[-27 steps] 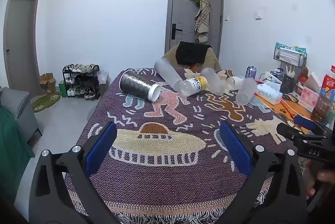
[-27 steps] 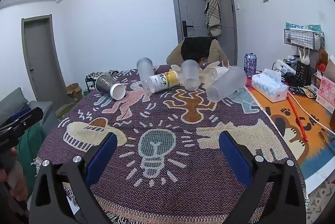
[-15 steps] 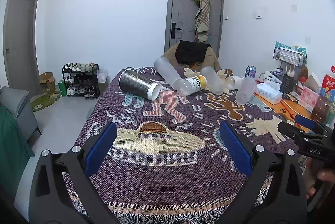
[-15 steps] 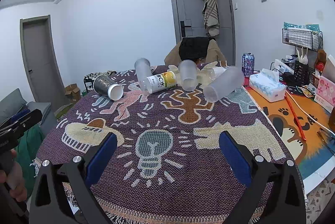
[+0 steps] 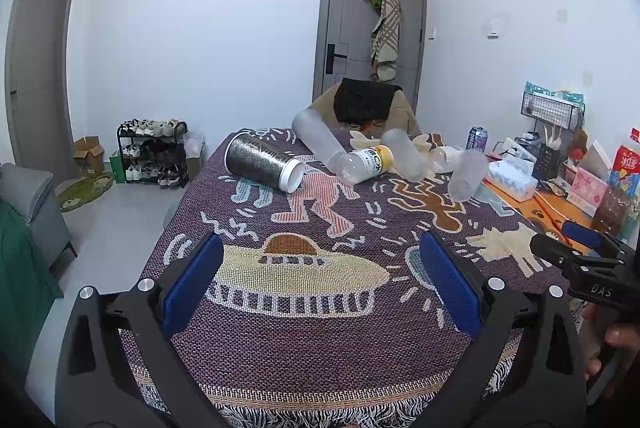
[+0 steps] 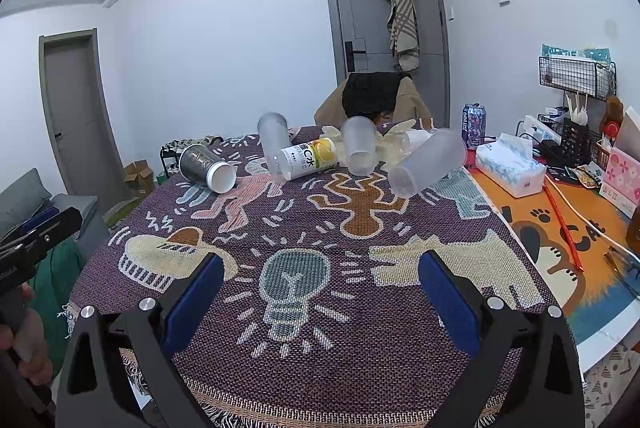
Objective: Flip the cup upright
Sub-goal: 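Move the left gripper toward the black paper cup lying on its side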
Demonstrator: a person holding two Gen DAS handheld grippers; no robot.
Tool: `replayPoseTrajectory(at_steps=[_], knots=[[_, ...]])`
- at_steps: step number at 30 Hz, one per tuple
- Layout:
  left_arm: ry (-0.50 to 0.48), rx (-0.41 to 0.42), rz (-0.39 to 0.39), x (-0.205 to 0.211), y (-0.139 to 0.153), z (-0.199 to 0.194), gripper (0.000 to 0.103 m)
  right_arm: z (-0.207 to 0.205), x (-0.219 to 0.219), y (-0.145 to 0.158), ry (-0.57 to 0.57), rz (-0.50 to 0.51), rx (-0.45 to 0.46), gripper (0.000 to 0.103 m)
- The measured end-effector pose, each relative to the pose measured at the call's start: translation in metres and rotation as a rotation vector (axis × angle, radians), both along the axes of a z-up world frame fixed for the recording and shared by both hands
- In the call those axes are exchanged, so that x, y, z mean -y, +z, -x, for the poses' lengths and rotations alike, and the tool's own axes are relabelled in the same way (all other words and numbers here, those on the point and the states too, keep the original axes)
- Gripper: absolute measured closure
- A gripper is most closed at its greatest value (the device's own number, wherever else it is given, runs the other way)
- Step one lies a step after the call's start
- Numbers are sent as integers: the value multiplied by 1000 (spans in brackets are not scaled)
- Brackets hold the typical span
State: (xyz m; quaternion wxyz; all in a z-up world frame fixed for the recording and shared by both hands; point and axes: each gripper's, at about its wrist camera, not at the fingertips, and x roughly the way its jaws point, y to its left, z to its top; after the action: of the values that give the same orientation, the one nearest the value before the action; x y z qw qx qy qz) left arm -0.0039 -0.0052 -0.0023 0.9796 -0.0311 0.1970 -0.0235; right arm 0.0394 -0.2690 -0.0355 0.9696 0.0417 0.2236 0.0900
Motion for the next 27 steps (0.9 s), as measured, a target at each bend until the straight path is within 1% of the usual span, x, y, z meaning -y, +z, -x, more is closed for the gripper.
replayPoseTrajectory(at_steps=[16,21,25,27], knots=[[-1,-12,6,-3,4,-7,5,-9,-1,0,12,-12,-11,7],[-6,-34,24,-8,6,-21,5,-19,1,4,20,-35,-16,7],[-4,-50,31,-13,9,-36,5,-33,-3,8,29,-24,-23,7],[-15,-65,52,-16,10,-47,5,-41,-4,9,34,-15,-36,7]])
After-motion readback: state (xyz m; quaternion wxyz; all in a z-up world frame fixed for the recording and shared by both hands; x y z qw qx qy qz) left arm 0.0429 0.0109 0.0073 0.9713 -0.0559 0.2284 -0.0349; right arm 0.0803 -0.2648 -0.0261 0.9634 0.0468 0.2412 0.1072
